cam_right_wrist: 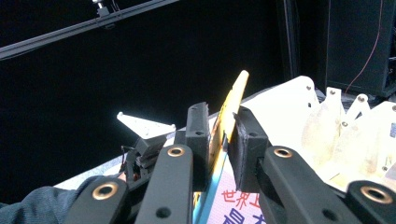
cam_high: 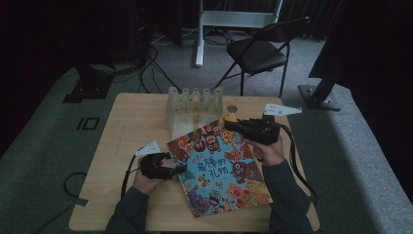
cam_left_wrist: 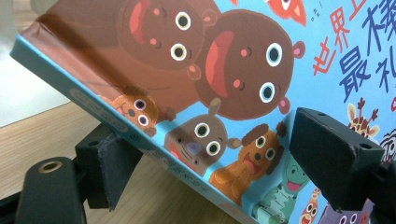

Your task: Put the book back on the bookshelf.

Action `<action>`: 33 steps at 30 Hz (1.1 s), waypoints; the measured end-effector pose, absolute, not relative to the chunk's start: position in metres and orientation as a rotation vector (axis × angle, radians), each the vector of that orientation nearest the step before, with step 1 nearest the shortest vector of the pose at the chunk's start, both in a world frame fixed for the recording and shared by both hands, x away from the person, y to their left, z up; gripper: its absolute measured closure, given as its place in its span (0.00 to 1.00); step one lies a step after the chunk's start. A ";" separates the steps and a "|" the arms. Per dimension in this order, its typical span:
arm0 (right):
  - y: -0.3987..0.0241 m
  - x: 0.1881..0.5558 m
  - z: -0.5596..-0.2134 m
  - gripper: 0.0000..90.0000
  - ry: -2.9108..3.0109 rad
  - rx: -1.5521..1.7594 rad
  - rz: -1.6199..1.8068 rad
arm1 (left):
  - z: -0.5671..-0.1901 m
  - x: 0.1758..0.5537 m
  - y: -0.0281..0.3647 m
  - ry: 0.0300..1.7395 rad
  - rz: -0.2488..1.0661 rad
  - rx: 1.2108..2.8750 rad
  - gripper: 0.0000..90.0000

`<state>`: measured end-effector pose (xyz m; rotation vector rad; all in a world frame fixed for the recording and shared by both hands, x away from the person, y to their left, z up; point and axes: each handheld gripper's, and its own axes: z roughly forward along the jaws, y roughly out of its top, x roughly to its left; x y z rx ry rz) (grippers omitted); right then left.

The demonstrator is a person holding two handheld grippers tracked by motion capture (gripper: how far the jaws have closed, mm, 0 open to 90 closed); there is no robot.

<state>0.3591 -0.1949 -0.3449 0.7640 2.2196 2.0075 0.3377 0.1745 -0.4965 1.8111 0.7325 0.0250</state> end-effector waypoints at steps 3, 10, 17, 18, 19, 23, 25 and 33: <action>-0.197 0.360 -0.345 0.87 2.228 0.758 1.994 | -0.495 0.337 0.176 0.736 0.030 1.812 0.22; -0.201 0.364 -0.344 0.88 2.268 0.752 1.903 | -0.490 0.335 0.184 0.732 0.022 1.811 0.36; -0.203 0.363 -0.344 0.85 2.289 0.741 1.852 | -0.485 0.333 0.190 0.738 0.038 1.788 0.42; -0.203 0.363 -0.343 0.83 2.289 0.736 1.826 | -0.484 0.333 0.191 0.734 0.044 1.782 0.43; -0.201 0.362 -0.343 0.78 2.292 0.742 1.785 | -0.483 0.332 0.193 0.728 0.041 1.771 0.46; -0.191 0.358 -0.349 0.70 2.313 0.744 1.628 | -0.474 0.327 0.196 0.716 0.080 1.779 0.52; -0.190 0.356 -0.349 0.69 2.294 0.741 1.631 | -0.471 0.327 0.198 0.718 0.097 1.784 0.53; -0.187 0.353 -0.352 0.57 2.223 0.798 1.563 | -0.459 0.323 0.205 0.698 0.140 1.757 0.62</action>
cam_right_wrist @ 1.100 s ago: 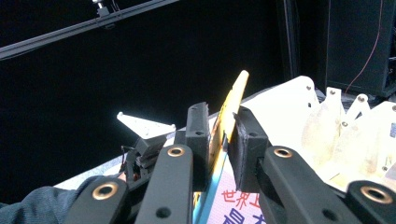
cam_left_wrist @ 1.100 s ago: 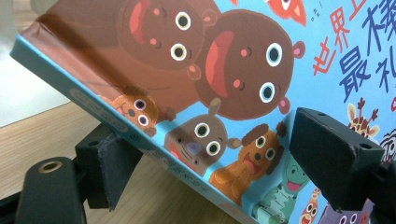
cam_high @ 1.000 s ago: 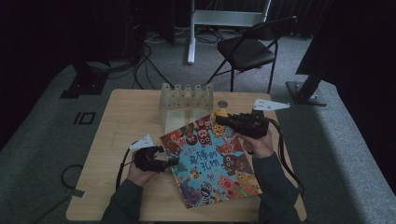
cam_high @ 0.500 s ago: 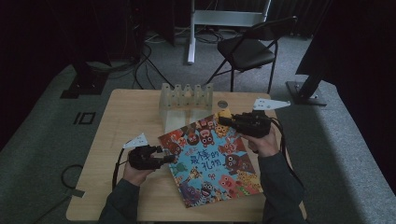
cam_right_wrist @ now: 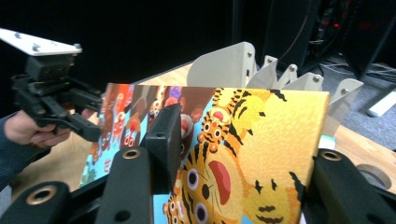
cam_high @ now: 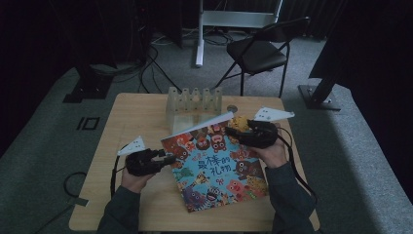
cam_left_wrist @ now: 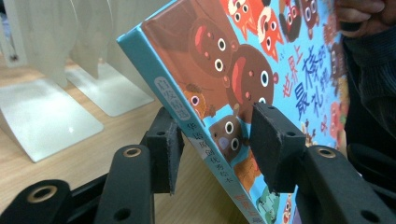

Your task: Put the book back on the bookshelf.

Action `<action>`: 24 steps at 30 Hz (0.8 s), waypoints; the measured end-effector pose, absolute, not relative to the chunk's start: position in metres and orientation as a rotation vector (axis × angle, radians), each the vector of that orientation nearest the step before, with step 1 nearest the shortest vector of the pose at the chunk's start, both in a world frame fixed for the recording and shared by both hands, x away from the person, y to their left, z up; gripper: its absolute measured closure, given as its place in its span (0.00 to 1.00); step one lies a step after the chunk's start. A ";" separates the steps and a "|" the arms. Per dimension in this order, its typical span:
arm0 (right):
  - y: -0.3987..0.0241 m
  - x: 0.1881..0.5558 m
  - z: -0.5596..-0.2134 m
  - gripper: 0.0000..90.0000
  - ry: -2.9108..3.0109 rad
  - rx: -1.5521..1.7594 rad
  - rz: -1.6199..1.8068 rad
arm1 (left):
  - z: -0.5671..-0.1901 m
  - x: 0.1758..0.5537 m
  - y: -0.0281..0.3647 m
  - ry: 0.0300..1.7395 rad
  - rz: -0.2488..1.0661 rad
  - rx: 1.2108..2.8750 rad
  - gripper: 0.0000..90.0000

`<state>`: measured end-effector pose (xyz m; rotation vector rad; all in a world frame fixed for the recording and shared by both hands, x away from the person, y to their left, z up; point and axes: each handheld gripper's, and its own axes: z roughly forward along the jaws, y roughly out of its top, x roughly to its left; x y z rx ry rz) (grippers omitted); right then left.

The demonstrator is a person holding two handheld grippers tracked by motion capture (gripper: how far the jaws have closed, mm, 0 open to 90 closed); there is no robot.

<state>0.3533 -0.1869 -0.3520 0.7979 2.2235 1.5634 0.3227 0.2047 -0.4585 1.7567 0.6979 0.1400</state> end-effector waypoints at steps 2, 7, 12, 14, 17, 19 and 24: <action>-0.187 0.353 -0.353 0.55 2.215 0.792 1.553 | -0.456 0.320 0.205 0.698 0.156 1.760 0.62; -0.189 0.350 -0.352 0.52 2.214 0.790 1.538 | -0.448 0.315 0.207 0.679 0.186 1.754 0.66; -0.191 0.348 -0.353 0.50 2.204 0.790 1.540 | -0.438 0.311 0.210 0.655 0.227 1.747 0.70; -0.191 0.348 -0.354 0.49 2.199 0.788 1.534 | -0.435 0.310 0.210 0.646 0.245 1.751 0.71; -0.192 0.348 -0.356 0.47 2.192 0.784 1.537 | -0.430 0.308 0.211 0.627 0.261 1.752 0.73; -0.193 0.348 -0.357 0.46 2.191 0.779 1.534 | -0.427 0.306 0.212 0.614 0.280 1.758 0.74; -0.193 0.348 -0.359 0.44 2.180 0.783 1.527 | -0.415 0.301 0.212 0.583 0.354 1.781 0.77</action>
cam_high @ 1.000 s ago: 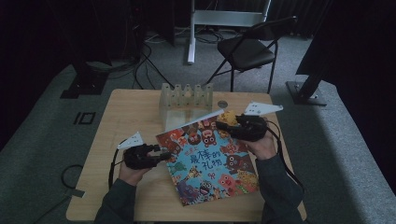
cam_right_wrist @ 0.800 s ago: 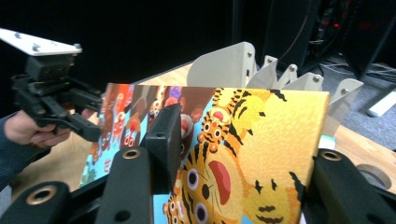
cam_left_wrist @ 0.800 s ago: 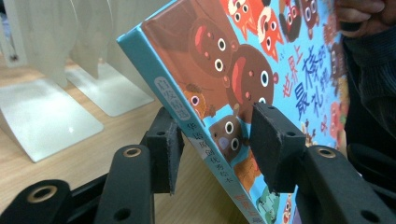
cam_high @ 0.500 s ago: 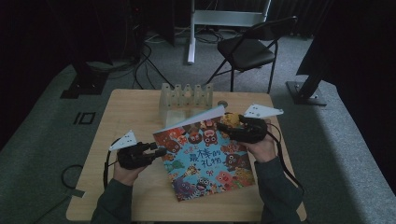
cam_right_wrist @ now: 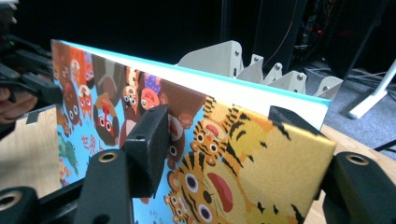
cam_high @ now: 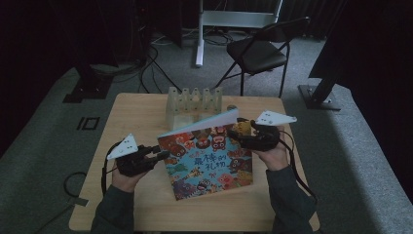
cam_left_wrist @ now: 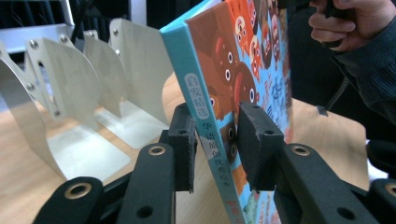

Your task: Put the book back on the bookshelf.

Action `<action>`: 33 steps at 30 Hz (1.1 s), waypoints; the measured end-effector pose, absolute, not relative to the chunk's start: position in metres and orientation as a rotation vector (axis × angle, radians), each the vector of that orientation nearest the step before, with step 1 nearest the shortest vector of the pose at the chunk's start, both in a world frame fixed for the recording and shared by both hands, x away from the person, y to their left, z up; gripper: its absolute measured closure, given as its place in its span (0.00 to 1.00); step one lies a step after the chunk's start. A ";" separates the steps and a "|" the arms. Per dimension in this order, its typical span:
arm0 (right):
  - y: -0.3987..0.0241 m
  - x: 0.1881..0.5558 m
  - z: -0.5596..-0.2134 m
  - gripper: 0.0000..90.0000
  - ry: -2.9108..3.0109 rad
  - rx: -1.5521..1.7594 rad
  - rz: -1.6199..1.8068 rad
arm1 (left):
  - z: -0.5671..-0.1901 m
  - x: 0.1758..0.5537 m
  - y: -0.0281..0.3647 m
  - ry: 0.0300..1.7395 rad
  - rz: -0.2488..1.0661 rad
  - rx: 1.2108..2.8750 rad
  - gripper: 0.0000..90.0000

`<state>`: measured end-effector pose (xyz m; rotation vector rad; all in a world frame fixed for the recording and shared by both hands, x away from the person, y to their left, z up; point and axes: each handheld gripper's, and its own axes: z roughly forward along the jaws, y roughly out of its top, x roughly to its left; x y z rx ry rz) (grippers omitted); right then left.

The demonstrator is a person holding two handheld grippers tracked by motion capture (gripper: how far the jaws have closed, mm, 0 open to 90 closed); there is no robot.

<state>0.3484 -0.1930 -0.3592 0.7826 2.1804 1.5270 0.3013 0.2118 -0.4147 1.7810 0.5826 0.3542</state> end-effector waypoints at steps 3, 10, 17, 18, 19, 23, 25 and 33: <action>-0.193 0.348 -0.359 0.44 2.175 0.773 1.521 | -0.408 0.298 0.213 0.567 0.397 1.789 0.80; -0.196 0.346 -0.358 0.45 2.170 0.746 1.551 | -0.403 0.295 0.216 0.553 0.439 1.796 0.83; -0.200 0.344 -0.359 0.46 2.167 0.726 1.573 | -0.404 0.293 0.216 0.527 0.443 1.801 0.83; -0.201 0.344 -0.359 0.47 2.167 0.724 1.576 | -0.404 0.292 0.217 0.524 0.445 1.802 0.83; -0.202 0.343 -0.359 0.49 2.155 0.730 1.566 | -0.404 0.292 0.216 0.520 0.449 1.803 0.83; -0.217 0.343 -0.360 0.56 2.109 0.771 1.589 | -0.404 0.290 0.216 0.503 0.444 1.806 0.84; -0.224 0.344 -0.361 0.61 2.094 0.770 1.593 | -0.403 0.289 0.216 0.498 0.445 1.808 0.85; -0.237 0.347 -0.371 0.78 2.056 0.813 1.586 | -0.405 0.289 0.217 0.489 0.426 1.792 0.85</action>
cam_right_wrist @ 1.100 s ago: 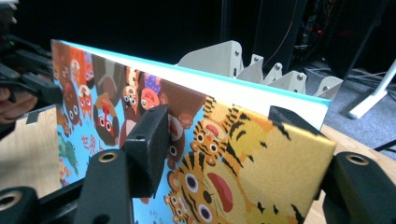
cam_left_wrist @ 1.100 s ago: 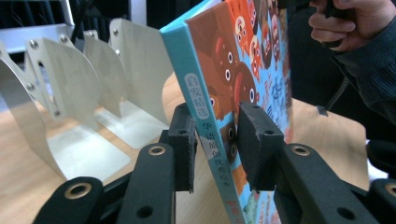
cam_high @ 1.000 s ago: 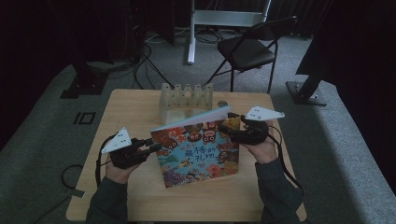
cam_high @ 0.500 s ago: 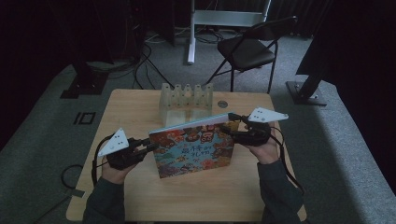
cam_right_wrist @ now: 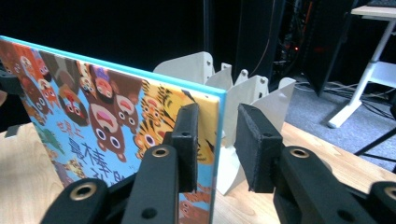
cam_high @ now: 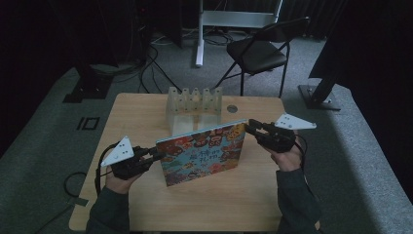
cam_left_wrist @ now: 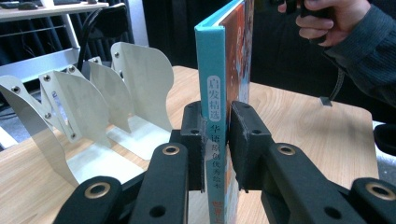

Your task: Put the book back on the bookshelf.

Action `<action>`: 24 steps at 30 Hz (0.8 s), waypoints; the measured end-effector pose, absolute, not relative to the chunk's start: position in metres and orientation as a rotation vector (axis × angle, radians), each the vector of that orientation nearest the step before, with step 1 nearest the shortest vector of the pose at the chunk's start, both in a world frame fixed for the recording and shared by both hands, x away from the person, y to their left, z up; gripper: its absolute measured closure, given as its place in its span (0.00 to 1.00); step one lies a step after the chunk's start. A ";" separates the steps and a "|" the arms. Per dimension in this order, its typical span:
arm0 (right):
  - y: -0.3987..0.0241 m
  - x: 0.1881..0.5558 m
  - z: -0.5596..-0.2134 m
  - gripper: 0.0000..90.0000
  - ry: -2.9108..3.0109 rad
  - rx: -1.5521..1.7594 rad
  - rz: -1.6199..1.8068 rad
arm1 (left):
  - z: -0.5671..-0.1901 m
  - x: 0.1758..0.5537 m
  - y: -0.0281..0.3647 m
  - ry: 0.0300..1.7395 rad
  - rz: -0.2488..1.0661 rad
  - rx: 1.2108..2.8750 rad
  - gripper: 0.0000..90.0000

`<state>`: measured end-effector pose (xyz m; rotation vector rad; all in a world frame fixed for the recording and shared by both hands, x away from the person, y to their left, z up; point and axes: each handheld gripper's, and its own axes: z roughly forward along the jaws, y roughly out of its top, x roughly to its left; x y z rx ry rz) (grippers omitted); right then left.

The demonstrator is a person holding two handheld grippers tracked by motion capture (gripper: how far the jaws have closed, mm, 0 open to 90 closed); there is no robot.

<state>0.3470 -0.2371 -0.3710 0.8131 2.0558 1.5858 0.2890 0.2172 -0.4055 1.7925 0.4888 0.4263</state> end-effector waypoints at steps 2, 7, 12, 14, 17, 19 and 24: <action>-0.238 0.347 -0.372 0.80 2.052 0.818 1.583 | -0.406 0.289 0.218 0.489 0.423 1.788 0.85; -0.243 0.348 -0.373 0.83 2.032 0.840 1.563 | -0.408 0.290 0.218 0.490 0.412 1.771 0.85; -0.243 0.350 -0.375 0.83 2.019 0.865 1.543 | -0.410 0.289 0.218 0.489 0.404 1.757 0.85; -0.242 0.352 -0.377 0.82 2.011 0.878 1.541 | -0.411 0.289 0.218 0.486 0.381 1.747 0.84; -0.241 0.354 -0.379 0.79 2.011 0.885 1.534 | -0.413 0.290 0.216 0.479 0.354 1.743 0.81; -0.240 0.356 -0.380 0.78 2.000 0.892 1.539 | -0.414 0.291 0.215 0.481 0.348 1.736 0.78; -0.238 0.359 -0.382 0.75 1.993 0.907 1.526 | -0.417 0.293 0.214 0.485 0.325 1.713 0.72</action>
